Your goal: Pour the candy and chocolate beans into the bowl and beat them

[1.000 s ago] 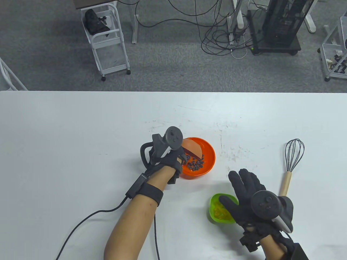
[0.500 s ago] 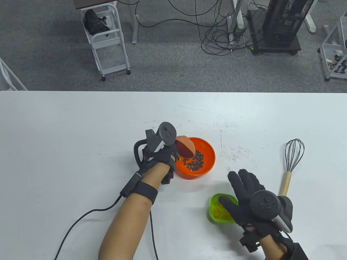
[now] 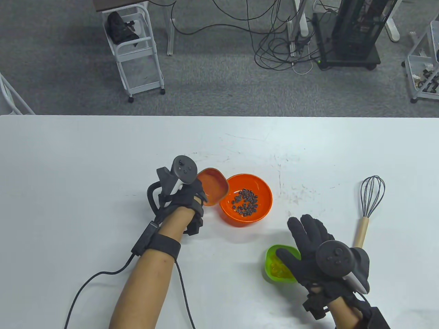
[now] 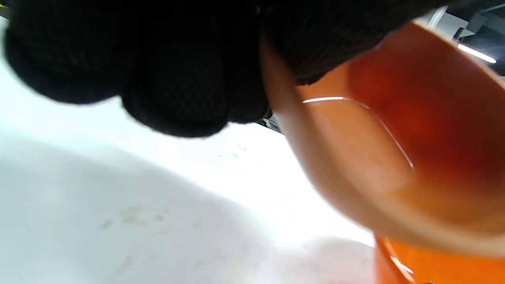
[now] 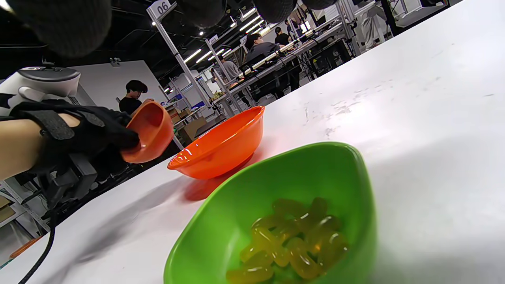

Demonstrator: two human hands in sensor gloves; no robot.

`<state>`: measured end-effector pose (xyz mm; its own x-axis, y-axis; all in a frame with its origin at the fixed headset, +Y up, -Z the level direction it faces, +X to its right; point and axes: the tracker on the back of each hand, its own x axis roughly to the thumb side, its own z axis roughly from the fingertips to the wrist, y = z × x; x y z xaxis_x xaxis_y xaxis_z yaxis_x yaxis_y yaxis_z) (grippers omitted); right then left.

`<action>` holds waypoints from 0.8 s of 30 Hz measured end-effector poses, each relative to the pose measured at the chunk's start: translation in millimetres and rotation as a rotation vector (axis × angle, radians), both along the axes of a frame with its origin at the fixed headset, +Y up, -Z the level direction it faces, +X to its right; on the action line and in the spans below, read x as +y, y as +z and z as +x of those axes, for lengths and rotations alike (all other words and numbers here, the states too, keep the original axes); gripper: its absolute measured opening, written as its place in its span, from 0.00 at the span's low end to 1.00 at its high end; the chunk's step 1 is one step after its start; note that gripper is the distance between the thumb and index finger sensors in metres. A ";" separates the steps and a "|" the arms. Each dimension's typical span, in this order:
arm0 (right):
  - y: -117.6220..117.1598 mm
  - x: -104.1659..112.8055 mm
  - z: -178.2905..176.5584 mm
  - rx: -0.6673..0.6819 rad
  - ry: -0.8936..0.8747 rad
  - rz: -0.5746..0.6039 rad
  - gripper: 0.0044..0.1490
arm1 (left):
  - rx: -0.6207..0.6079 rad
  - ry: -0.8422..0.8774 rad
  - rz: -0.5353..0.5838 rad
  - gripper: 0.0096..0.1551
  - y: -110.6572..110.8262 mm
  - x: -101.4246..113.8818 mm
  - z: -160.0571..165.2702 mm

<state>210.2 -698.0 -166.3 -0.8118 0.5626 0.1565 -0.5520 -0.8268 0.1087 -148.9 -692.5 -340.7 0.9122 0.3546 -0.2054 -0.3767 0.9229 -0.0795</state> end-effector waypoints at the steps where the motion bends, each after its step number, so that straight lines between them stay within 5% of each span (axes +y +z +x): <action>1: 0.0 -0.1 -0.1 0.000 0.001 0.000 0.59 | 0.011 0.001 0.005 0.26 0.8 -0.7 -5.2; 18: -2.8 -3.2 -0.9 -0.003 0.014 -0.027 0.59 | 0.285 -0.039 -0.142 0.25 4.0 -52.1 -110.2; 24: -2.7 -2.9 -1.8 -0.002 0.017 -0.027 0.59 | 0.320 -0.022 -0.182 0.25 6.0 -62.8 -123.6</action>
